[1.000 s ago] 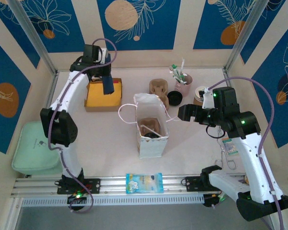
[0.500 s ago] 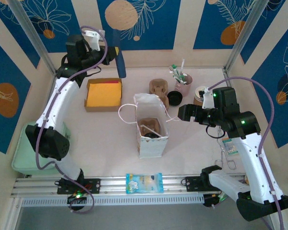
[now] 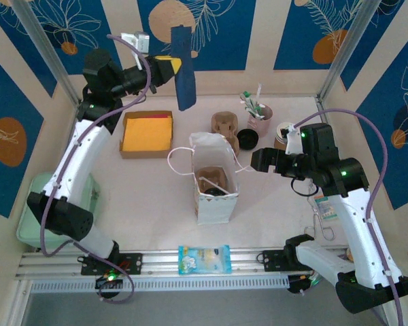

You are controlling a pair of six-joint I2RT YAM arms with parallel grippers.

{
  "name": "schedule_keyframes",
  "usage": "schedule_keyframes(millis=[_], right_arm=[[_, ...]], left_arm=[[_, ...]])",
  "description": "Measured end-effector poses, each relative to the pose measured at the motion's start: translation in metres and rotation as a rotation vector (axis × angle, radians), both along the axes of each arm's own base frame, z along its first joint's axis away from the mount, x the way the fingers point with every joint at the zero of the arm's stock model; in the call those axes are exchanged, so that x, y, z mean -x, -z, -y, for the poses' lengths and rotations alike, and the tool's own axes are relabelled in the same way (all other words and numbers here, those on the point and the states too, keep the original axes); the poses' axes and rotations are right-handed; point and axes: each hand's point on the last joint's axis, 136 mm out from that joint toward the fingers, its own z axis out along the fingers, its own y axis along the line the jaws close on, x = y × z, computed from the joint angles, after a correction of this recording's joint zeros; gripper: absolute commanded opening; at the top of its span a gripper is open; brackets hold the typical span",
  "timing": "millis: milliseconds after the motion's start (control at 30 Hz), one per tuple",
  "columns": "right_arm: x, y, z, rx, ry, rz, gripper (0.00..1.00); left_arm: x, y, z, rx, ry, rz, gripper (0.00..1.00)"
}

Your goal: Pack the takeout coffee

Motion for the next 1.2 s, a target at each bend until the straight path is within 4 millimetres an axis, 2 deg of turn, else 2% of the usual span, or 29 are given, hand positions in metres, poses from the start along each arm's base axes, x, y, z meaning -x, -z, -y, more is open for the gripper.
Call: schedule_keyframes(millis=[133, 300, 733, 967, 1200], right_arm=[[0.001, 0.000, -0.002, -0.004, -0.003, -0.003, 0.98], [0.002, 0.000, -0.004, -0.009, -0.008, -0.007, 0.98], [0.004, -0.002, -0.010, -0.021, -0.021, -0.006, 0.97], [0.003, -0.001, -0.011, -0.021, -0.022, -0.005, 0.97], [0.005, 0.000, -0.010, -0.023, -0.019, -0.003, 0.97]], left_arm=[[0.028, -0.005, 0.013, 0.003, 0.060, 0.089, 0.03], [0.052, 0.009, 0.033, -0.018, 0.119, 0.154, 0.02], [0.064, 0.074, 0.053, -0.043, 0.135, 0.181, 0.00], [0.081, 0.091, 0.065, -0.036, 0.159, 0.260, 0.00], [0.087, 0.098, 0.064, -0.002, 0.156, 0.331, 0.00]])
